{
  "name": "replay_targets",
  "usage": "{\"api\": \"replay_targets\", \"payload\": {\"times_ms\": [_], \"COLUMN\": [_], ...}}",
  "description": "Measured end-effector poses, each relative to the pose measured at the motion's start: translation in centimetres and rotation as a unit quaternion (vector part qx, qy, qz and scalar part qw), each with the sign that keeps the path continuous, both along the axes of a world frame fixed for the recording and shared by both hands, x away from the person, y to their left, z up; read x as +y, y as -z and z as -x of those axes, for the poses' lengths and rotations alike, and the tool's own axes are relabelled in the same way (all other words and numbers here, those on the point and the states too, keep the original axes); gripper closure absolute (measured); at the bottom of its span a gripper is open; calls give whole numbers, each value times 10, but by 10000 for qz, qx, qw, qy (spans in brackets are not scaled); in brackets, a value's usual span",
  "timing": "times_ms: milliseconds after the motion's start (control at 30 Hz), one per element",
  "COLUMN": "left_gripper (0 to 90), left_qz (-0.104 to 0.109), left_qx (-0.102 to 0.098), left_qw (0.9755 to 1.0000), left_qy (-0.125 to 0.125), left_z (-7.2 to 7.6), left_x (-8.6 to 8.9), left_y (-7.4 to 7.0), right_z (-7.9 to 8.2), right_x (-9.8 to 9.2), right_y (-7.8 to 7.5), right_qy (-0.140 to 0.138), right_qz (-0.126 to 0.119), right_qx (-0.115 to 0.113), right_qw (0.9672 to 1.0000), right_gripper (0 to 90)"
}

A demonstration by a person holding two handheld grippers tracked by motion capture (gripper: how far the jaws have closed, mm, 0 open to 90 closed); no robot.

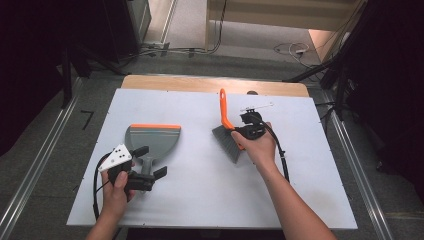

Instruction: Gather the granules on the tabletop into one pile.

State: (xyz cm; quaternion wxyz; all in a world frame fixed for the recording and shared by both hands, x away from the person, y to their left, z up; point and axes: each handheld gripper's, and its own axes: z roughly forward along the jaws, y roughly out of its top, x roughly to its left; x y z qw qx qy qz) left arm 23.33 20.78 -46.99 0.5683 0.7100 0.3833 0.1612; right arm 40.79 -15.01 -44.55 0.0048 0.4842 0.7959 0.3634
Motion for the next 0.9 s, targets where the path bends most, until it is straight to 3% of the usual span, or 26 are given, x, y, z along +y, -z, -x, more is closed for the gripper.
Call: {"api": "replay_targets", "payload": {"times_ms": [133, 333, 367, 533, 733, 800, 900], "left_gripper": [0, 0, 0, 0, 0, 0, 0], "left_qz": [6, 22, 17, 14, 4, 1, 10], "left_qx": [-10, -12, -8, -18, 0, -3, -15], "left_qw": [10000, 10000, 10000, 10000, 10000, 10000, 10000], "left_qy": [1, -11, -15, -5, -4, 3, -3], "left_z": [0, 0, 0, 0, 0, 0, 0], "left_x": [1, 2, 2, 0, 0, 0, 0], "left_y": [0, -1, -1, -1, -1, -1, -1], "right_z": [4, 7, 7, 5, 8, 8, 7], "right_x": [-9, -40, -45, -57, -42, -36, -27], "right_y": [-17, -30, -30, -17, 1, 3, 3], "right_qy": [195, 751, 840, 1239, 1318, 1318, 1295], "right_qz": [-23, 400, 513, 1402, 2030, 2127, 2105], "right_qx": [-315, -586, -636, -834, -1062, -1106, -1107], "right_qw": [9993, 9946, 9931, 9788, 9644, 9619, 9626], "right_gripper": [680, 680, 680, 680, 681, 682, 682]}}
